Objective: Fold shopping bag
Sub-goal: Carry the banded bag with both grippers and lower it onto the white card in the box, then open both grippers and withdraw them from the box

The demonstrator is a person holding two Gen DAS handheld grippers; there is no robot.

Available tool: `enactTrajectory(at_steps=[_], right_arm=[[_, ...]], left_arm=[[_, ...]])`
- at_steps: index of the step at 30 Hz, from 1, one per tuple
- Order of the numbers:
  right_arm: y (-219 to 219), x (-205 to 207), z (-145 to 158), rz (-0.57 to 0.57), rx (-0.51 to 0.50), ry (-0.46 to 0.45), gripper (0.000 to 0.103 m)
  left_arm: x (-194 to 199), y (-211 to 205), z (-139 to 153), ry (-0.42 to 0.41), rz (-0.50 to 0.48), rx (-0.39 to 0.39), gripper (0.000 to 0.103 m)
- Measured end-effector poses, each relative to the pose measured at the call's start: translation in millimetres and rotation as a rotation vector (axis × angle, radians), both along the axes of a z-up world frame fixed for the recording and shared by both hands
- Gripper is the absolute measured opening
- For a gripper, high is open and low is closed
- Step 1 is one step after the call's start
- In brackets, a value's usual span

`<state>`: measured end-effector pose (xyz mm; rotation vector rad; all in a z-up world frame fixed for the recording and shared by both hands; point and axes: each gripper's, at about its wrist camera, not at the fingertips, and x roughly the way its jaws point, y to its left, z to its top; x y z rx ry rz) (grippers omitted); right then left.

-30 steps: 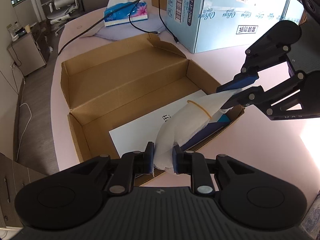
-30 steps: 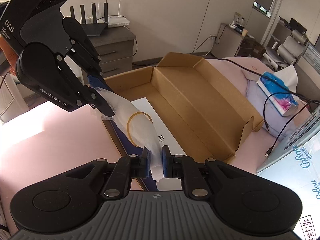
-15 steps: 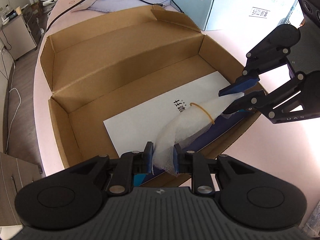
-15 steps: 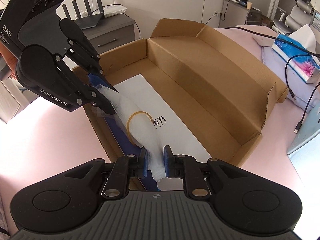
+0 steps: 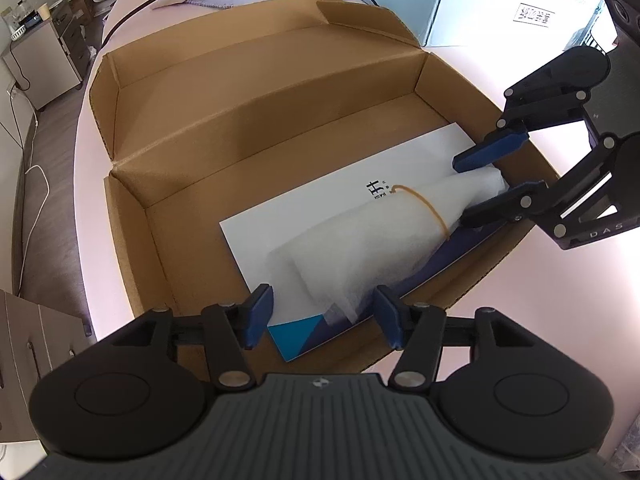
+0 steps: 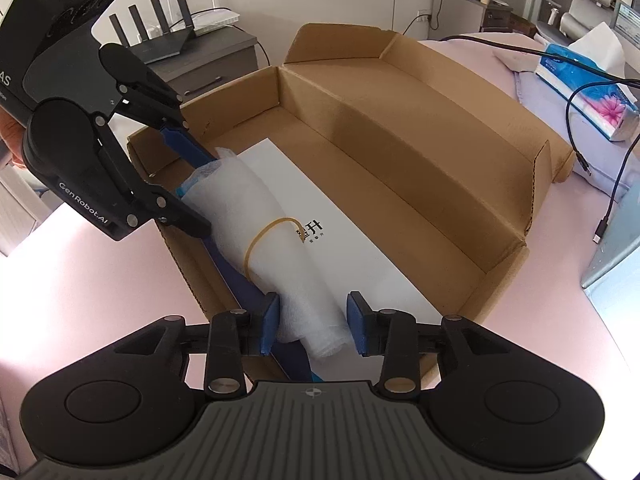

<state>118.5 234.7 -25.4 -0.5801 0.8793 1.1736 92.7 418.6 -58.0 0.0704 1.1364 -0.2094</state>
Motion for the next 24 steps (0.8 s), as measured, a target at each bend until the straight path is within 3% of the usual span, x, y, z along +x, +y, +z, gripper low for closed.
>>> enactTrajectory(at_steps=[6,15,21,24], right_arm=[[-8,-5,13,-0.031,0.024,-0.034,0.041],[-29,-22,41,-0.135,0.116,-0.073,0.043],[-43,-53,48,-0.217,0.217,-0.030,0.047],[-45,-66,46,-0.223,0.228,-0.020,0.055]], left_arm=[[-9,6,7,-0.024,0.056,0.019,0.059],[-31,-6,32,-0.100,0.112,0.054,0.064],[-60,-29,47,-0.142,0.127,0.105,0.071],[-70,-39,46,-0.137,0.127,0.135,0.073]])
